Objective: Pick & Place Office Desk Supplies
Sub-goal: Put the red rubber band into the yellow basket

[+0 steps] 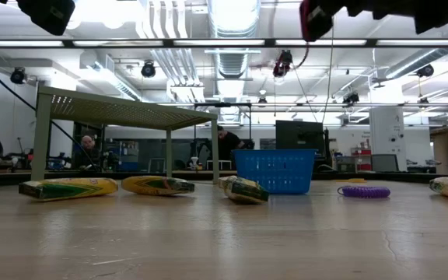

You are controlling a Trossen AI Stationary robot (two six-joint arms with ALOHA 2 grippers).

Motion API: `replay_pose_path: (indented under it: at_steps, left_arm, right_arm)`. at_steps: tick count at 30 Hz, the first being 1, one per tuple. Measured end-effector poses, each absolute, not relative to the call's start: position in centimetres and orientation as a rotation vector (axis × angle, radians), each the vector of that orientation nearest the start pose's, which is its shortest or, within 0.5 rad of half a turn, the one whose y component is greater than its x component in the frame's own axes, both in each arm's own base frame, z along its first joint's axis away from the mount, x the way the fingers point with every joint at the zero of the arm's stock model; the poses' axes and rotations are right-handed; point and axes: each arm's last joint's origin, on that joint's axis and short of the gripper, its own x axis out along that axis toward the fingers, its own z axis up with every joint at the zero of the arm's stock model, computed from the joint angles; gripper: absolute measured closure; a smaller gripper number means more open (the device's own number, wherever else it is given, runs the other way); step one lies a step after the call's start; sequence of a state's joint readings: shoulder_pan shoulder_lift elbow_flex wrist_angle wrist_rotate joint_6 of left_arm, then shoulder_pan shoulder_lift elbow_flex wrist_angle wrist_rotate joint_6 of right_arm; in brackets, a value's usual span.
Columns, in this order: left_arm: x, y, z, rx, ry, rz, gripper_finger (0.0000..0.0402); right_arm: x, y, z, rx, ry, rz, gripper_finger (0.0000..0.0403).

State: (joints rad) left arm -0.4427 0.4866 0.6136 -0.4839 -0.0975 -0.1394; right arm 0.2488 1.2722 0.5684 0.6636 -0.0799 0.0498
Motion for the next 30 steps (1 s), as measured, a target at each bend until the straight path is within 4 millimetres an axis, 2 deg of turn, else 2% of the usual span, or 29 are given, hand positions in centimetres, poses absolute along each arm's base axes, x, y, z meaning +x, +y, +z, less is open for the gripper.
replay_pose_path:
  at_steps: [3, 11, 18, 30]
  left_arm:
    - [10.3, -4.6, 28.4, -0.041, 0.368, -0.316, 0.0181]
    - [10.3, -4.6, 28.4, -0.041, 0.369, -0.317, 0.0181]
    - [10.3, -4.6, 28.4, -0.041, 0.369, -0.316, 0.0181]
    - [10.3, -4.6, 28.4, -0.041, 0.368, -0.317, 0.0181]
  right_arm:
    - [27.1, 7.8, 22.9, 0.042, 0.027, 0.352, 0.0394]
    - [31.3, 10.5, 19.6, 0.107, 0.152, 0.388, 0.0394]
    - [34.4, 12.7, 17.8, 0.111, 0.195, 0.420, 0.0394]
    - [38.6, 14.7, 13.4, 0.175, 0.332, 0.410, 0.0394]
